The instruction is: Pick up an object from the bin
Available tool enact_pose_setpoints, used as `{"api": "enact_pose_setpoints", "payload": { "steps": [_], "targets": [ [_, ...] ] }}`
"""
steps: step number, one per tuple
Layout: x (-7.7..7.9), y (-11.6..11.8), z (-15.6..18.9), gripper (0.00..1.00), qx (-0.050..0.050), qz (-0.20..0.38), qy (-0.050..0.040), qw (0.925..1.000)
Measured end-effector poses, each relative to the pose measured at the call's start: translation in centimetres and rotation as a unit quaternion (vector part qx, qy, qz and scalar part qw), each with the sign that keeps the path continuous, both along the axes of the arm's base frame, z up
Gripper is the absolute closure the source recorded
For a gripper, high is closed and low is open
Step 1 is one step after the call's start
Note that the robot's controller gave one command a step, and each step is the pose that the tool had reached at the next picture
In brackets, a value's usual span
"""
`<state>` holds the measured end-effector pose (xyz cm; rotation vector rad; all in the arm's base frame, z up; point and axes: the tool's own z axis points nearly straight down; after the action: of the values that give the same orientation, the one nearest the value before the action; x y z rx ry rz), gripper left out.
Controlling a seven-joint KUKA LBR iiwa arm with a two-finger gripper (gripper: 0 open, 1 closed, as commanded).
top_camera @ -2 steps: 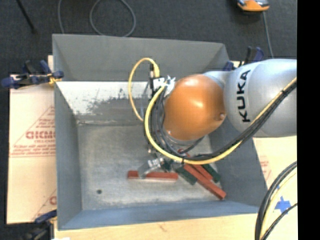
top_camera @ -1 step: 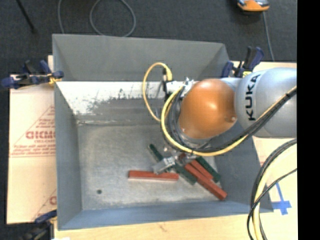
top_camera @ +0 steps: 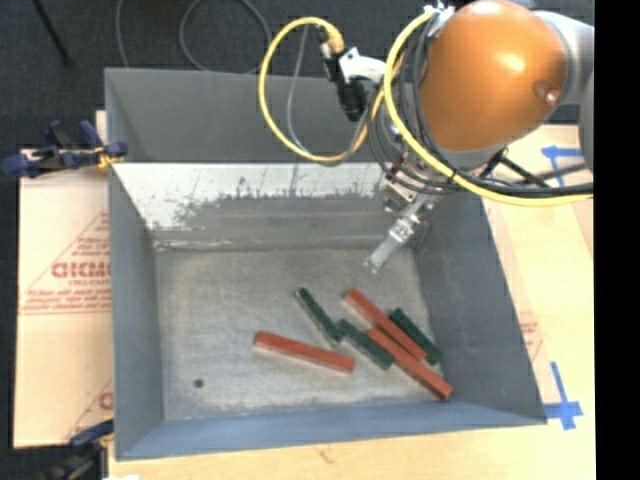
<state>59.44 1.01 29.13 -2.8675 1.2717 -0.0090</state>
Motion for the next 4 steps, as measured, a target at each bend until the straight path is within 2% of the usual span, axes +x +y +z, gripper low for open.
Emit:
{"api": "enact_pose_setpoints", "payload": {
  "steps": [1,2,3,4],
  "targets": [
    [-3.2,1.0,-22.3,0.00,0.001,-0.002,0.0043,1.0000],
    [0.0,-3.0,-22.0,0.00,-0.001,-0.027,0.0013,0.9996],
    [-3.4,-5.7,-22.1,0.00,0.000,-0.024,0.0035,0.9997],
    [-3.0,-5.7,-21.7,1.00,-0.001,-0.025,-0.0011,0.9997]
  ]
}}
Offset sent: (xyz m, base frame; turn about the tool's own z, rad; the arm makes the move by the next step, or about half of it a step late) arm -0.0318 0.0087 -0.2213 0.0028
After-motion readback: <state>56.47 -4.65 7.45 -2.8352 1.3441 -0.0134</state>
